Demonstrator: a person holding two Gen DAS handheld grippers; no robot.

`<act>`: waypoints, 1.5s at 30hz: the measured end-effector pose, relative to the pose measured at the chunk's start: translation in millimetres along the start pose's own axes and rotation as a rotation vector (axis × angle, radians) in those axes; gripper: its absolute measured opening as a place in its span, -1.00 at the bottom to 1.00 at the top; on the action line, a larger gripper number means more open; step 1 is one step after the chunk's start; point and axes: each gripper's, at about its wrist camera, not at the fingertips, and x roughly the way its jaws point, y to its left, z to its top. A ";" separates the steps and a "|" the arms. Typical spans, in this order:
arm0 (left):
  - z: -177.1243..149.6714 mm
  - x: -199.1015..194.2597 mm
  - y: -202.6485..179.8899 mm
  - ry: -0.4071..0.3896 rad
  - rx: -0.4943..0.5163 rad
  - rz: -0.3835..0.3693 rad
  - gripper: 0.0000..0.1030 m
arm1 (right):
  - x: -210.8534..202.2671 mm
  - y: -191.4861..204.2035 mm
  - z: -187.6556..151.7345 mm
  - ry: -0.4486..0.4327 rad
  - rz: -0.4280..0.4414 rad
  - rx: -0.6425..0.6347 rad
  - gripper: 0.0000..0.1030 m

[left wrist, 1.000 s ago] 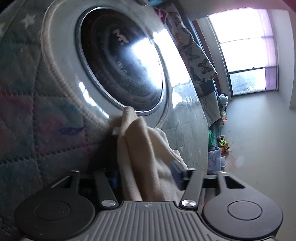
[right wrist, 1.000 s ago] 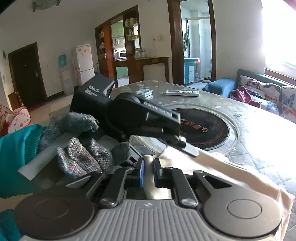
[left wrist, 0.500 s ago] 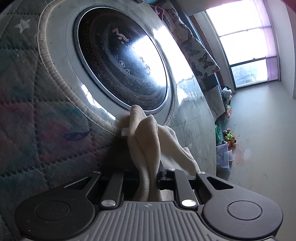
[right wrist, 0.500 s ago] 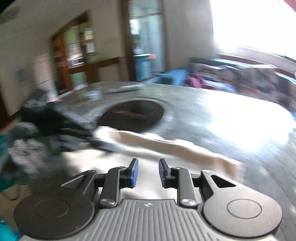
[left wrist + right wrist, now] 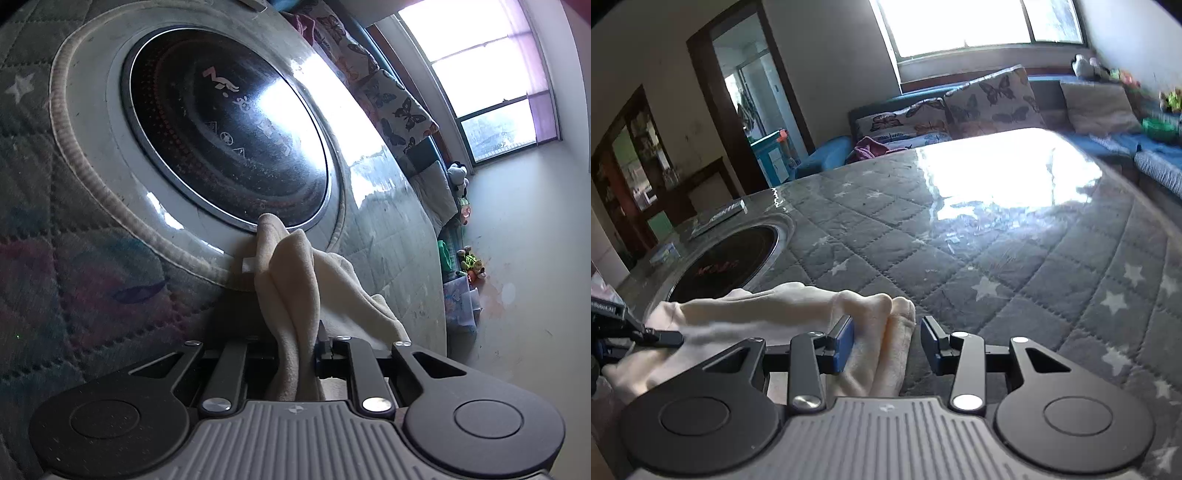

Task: Fold clothes
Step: 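Lift the folded sweatshirt with both grippers and carry it across the table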

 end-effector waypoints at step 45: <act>-95.1 149.6 -200.1 0.253 0.549 -0.098 -0.70 | -158.5 -136.8 -7.7 -0.231 -0.481 0.099 -0.79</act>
